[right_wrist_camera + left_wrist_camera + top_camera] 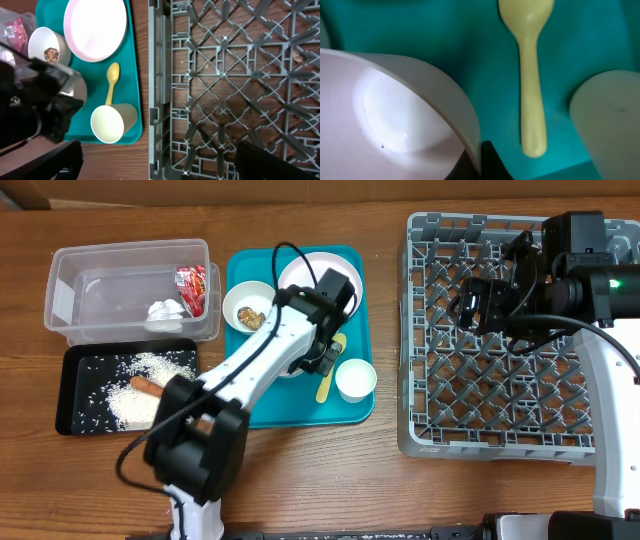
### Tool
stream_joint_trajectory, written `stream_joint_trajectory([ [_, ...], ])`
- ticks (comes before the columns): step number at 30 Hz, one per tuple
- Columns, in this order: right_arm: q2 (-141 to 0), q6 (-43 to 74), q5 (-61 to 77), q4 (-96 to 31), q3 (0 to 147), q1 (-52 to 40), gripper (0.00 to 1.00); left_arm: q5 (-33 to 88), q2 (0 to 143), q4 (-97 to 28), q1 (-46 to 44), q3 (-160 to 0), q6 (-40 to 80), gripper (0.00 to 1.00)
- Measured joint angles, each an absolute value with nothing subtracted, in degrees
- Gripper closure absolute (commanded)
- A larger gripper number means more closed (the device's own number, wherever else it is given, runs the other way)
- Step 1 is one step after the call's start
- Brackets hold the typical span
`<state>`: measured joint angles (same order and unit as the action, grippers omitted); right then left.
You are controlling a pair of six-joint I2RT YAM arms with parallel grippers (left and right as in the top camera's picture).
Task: Sort waste into correct bins and load items into the dishwasher
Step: 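Return the emptied pink bowl to the teal tray with the left gripper, then grasp the rim of the white bowl with food using the left gripper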
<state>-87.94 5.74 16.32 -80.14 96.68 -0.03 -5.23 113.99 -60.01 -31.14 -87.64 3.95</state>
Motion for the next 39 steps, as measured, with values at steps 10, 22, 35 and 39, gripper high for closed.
stream_joint_trajectory([
  [10, -87.94, 5.76, 16.32, -80.14, 96.68, -0.03, 0.0, -5.72, 117.08, -62.74, -31.11, -87.57, 2.35, 0.18],
  [22, -87.94, 5.76, 16.32, -79.2, 96.68, -0.03, 0.0, -6.28, 117.78, -70.41, -29.74, -107.18, 1.48, 0.13],
  [35, -87.94, 5.76, 16.32, -79.11, 96.68, -0.05, 0.0, -6.02, 121.08, -61.34, -18.09, -110.76, 6.59, 0.5],
  [39, -87.94, 5.78, 16.27, -78.98, 96.68, -0.05, 0.0, -5.82, 125.45, -63.22, -16.82, -110.72, 7.53, 0.51],
])
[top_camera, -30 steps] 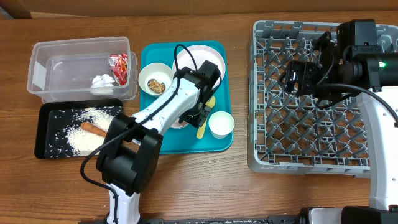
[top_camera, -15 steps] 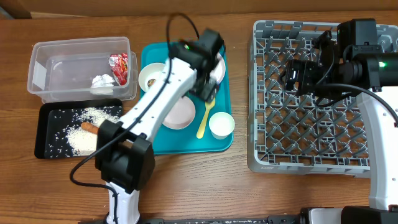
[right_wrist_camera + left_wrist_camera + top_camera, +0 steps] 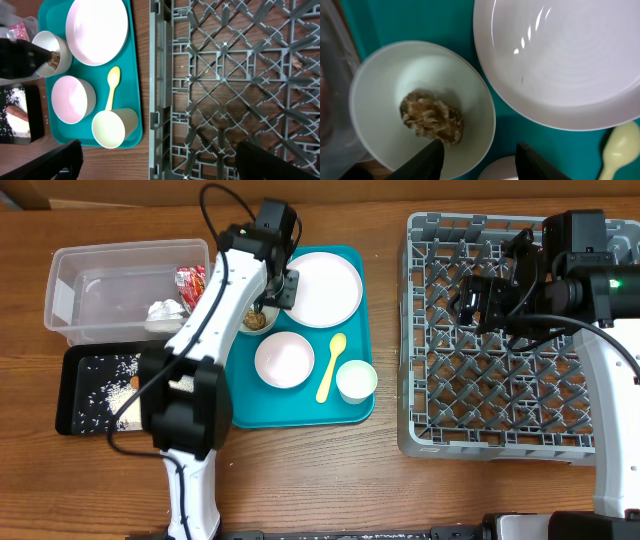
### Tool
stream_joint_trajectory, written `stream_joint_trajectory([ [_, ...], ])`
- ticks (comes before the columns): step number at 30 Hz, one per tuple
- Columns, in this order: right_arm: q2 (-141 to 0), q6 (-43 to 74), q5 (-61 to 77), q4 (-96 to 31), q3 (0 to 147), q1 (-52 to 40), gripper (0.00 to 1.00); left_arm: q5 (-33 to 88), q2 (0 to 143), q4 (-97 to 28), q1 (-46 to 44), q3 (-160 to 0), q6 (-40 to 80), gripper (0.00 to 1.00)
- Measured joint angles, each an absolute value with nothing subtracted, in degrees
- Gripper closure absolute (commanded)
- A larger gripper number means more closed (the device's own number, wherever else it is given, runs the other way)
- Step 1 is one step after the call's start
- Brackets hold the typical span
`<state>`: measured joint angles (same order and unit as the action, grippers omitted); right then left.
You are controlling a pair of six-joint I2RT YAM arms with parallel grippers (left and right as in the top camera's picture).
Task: Sort waste into correct bins and load items into the dishwasher
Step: 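Grasp the rim of the white bowl with food using the left gripper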
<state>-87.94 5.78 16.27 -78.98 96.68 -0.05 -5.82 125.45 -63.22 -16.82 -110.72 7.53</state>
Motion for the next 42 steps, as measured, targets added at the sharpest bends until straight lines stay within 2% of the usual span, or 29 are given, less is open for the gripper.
stream_joint_trajectory([
  [3, -87.94, 5.78, 16.27, -78.7, 96.68, -0.05, 0.0, -5.28, 128.66, -64.07, -17.15, -110.65, 7.62, 0.51],
  [9, -87.94, 5.78, 16.25, -78.63, 96.68, -0.05, 0.0, -4.95, 131.7, -64.86, -17.54, -110.61, 8.03, 0.6],
  [10, -87.94, 5.74, 16.27, -78.67, 96.68, -0.03, 0.0, -4.95, 131.72, -64.86, -17.54, -110.61, 8.1, 0.64],
  [13, -87.94, 5.78, 16.29, -78.7, 96.68, -0.03, 0.0, -4.97, 131.74, -64.62, -17.52, -110.61, 8.64, 0.85],
  [15, -87.94, 5.76, 16.27, -78.7, 96.68, -0.05, 0.0, -4.97, 131.74, -64.64, -17.47, -110.61, 8.86, 0.96],
  [23, -87.94, 5.74, 16.25, -79.42, 96.68, -0.03, 0.0, -5.41, 131.74, -64.73, -17.26, -110.67, 8.19, 0.96],
  [28, -87.94, 5.78, 16.25, -79.77, 96.68, -0.03, 0.0, -5.43, 131.79, -70.22, -17.23, -113.8, 7.31, 0.96],
  [33, -87.94, 5.76, 16.25, -80.16, 96.68, -0.03, 0.0, -5.39, 132.57, -80.27, -17.1, -126.43, 7.27, 0.96],
  [39, -87.94, 5.76, 16.25, -80.12, 96.68, -0.03, 0.0, -4.29, 132.55, -94.8, -17.08, -149.34, 7.29, 0.96],
  [42, -87.94, 5.76, 16.27, -80.12, 96.68, -0.03, 0.0, -2.24, 131.41, -96.27, -16.75, -155.11, 7.29, 0.96],
])
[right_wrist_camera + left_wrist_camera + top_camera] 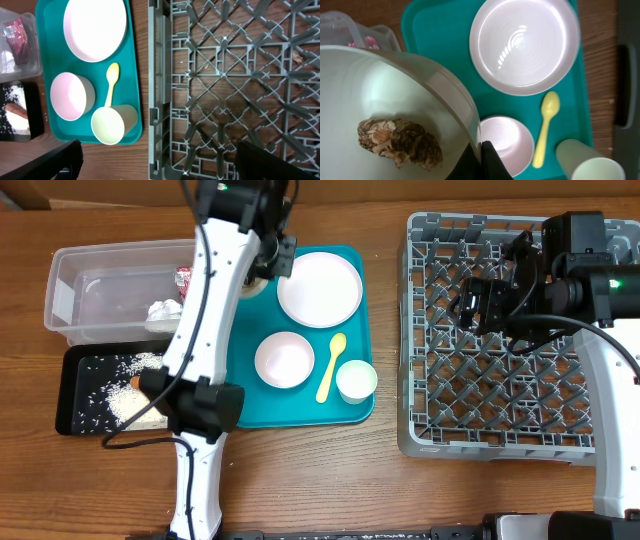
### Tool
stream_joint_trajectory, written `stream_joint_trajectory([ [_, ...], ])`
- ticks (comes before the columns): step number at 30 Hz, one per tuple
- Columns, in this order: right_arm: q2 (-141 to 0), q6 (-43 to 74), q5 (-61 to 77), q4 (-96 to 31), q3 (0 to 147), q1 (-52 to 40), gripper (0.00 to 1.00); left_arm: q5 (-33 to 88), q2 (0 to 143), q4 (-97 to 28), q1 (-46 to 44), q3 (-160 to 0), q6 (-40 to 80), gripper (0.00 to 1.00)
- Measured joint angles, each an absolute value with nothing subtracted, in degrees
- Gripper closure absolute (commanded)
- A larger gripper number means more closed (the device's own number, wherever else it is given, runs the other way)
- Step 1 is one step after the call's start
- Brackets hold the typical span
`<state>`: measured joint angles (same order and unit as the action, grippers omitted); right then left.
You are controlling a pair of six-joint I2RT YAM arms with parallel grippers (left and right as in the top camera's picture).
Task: Sort waste into correct bins and load items into the dishwasher
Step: 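Grasp the rim of the white bowl with food using the left gripper, then carry the white bowl over the black tray and tip out the food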
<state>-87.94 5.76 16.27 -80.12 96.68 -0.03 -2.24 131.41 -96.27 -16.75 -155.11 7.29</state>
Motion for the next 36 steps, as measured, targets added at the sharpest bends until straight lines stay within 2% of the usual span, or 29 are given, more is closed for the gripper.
stream_joint_trajectory([
  [7, -87.94, 5.76, 16.25, -80.16, 96.68, -0.03, 0.0, 0.71, 123.35, -96.51, -15.2, -151.59, 7.33, 0.96],
  [13, -87.94, 5.76, 16.25, -80.34, 96.68, -0.03, 0.0, 0.91, 108.64, -96.68, -12.91, -135.94, 7.38, 0.96],
  [18, -87.94, 5.78, 16.23, -80.97, 96.68, -0.03, 0.0, 1.41, 100.86, -96.99, -6.94, -121.64, 7.38, 0.96],
  [23, -87.94, 5.78, 16.23, -81.03, 96.68, -0.03, 0.0, 3.46, 100.42, -92.25, 1.89, -108.97, 7.11, 0.96],
  [29, -87.94, 5.78, 16.23, -81.52, 96.68, -0.03, 0.0, 15.27, 100.42, -82.39, 13.02, -96.82, 1.23, 0.96],
  [36, -87.94, 5.78, 16.23, -81.62, 96.68, -0.05, 0.0, 37.28, 100.42, -83.29, 25.85, -86.21, -15.14, 0.96],
])
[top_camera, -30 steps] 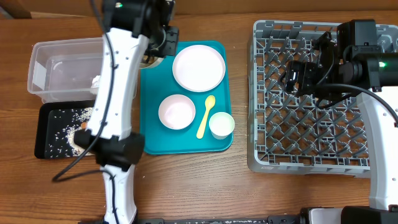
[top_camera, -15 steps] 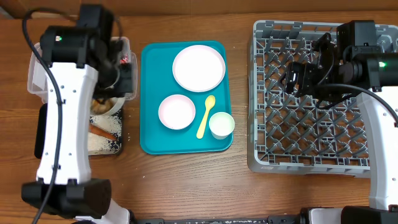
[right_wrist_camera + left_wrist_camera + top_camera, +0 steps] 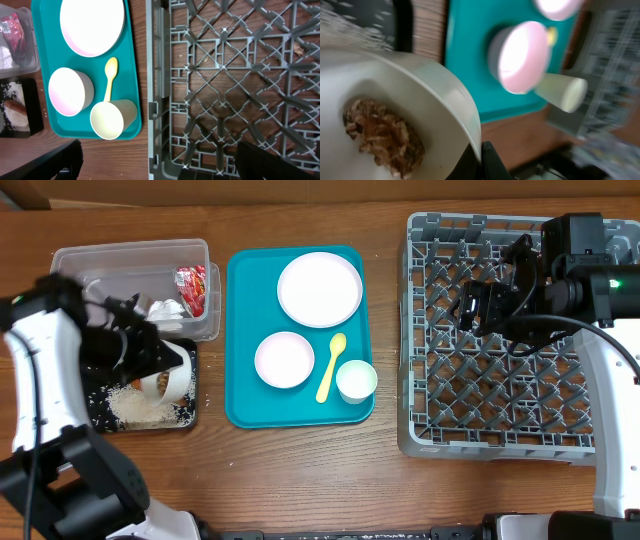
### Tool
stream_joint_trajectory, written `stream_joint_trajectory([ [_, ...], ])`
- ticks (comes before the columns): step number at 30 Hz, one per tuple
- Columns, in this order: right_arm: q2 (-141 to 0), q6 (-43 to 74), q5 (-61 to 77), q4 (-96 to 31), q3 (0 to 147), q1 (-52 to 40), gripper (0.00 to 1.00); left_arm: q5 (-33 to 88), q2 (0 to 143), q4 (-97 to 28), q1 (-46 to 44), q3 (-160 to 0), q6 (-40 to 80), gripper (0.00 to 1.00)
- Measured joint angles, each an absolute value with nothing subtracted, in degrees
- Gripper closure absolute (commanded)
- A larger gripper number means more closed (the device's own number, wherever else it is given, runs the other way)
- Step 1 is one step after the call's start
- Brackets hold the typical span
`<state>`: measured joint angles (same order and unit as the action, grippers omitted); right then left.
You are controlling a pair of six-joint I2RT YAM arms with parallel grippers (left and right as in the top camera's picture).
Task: Sort waste into correct bins and load items into the dishwasher
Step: 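Carry the white bowl over the black tray and tip out the food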
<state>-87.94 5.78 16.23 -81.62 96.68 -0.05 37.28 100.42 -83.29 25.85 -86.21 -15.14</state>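
My left gripper is shut on the rim of a white bowl. The bowl hangs tilted over the right part of the black tray, which holds rice. A brown lump of food is still inside the bowl. On the teal tray are a white plate, a pink bowl, a yellow spoon and a pale cup on its side. My right gripper stands open and empty above the grey dish rack.
A clear plastic bin with a red wrapper and crumpled paper stands behind the black tray. The dish rack holds nothing. Bare wooden table lies in front of the trays.
My left gripper has carried the food bowl from the back left corner of the teal tray to the black tray and tilted it there. The right arm has hardly moved.
First my left gripper was shut on the pink bowl's rim on the teal tray. Then the pink bowl stood free and the gripper was open over the food bowl. Later it held that bowl lifted, and now holds it tilted over the black tray.
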Motion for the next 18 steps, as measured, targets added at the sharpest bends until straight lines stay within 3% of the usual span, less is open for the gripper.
stream_joint_trajectory([
  [7, -87.94, 5.76, 16.25, -82.0, 96.68, -0.03, 0.0, 60.03, 100.42, -82.78, 39.55, -80.2, -33.67, 0.96],
  [18, -87.94, 5.74, 16.25, -82.32, 96.68, -0.03, 0.0, 76.49, 103.77, -82.13, 51.88, -74.22, -38.76, 0.96],
])
